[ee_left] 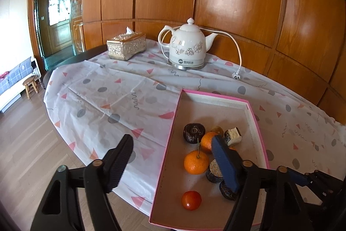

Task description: Organize fruits

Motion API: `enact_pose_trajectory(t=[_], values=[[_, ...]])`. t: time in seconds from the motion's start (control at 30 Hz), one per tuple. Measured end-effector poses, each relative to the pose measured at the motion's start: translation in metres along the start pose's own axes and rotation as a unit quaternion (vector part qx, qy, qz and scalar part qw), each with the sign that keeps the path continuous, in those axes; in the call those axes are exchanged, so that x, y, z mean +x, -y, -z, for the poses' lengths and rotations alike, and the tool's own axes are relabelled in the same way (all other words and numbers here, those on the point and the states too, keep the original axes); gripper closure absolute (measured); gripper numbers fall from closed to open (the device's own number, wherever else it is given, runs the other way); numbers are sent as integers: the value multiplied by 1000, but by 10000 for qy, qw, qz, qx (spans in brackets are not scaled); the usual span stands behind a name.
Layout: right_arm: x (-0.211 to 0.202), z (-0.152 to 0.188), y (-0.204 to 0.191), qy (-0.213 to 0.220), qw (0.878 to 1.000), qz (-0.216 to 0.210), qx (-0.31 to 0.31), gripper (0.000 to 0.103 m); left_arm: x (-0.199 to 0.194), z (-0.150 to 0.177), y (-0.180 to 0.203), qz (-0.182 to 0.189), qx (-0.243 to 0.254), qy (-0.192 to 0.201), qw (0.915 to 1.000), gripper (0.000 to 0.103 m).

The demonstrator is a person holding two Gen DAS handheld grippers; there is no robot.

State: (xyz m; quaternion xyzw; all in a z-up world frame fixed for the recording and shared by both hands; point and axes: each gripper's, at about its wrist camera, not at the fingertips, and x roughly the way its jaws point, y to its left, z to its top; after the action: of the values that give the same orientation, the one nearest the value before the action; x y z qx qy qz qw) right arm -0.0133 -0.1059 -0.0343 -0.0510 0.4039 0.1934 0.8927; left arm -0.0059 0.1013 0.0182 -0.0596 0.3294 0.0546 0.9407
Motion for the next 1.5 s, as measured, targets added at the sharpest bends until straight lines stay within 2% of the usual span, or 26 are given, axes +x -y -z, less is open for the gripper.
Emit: enact_pose_trajectory(t=[0.17, 0.3, 0.4, 0.53, 0.8, 1.0, 1.17, 1.27, 1.5], values=[[-3, 0, 0, 59, 9999, 97, 9, 55, -5, 0, 7, -13, 156, 97, 9998, 21], [-5, 0, 3, 88, 9998, 141, 78, 55, -8, 0, 11, -33, 239, 190, 9995, 10], [-4, 0, 5, 88, 9998, 160, 116, 55, -9, 0, 13, -42, 308, 215, 9993, 9], [-3, 1, 5, 80, 9997, 169, 138, 55, -9, 0, 16, -49, 358, 216, 9991, 0], [-3, 2, 9, 93, 9995, 208, 204, 55, -16, -2, 22, 177, 449, 396, 9980, 0], [-2, 3, 9, 87, 9994, 234, 219, 55, -22, -3, 33, 102, 670, 560, 9961, 0], [-3, 4, 11, 104, 9993, 260, 256, 55, -27, -1, 41, 219, 853, 614, 9942, 0], [-3, 3, 12, 117, 9991, 280, 281, 55, -24, -2, 39, 260, 755, 505, 9955, 0], [-3, 4, 12, 126, 9990, 305, 302, 55, -25, -3, 34, 207, 611, 537, 9965, 0]])
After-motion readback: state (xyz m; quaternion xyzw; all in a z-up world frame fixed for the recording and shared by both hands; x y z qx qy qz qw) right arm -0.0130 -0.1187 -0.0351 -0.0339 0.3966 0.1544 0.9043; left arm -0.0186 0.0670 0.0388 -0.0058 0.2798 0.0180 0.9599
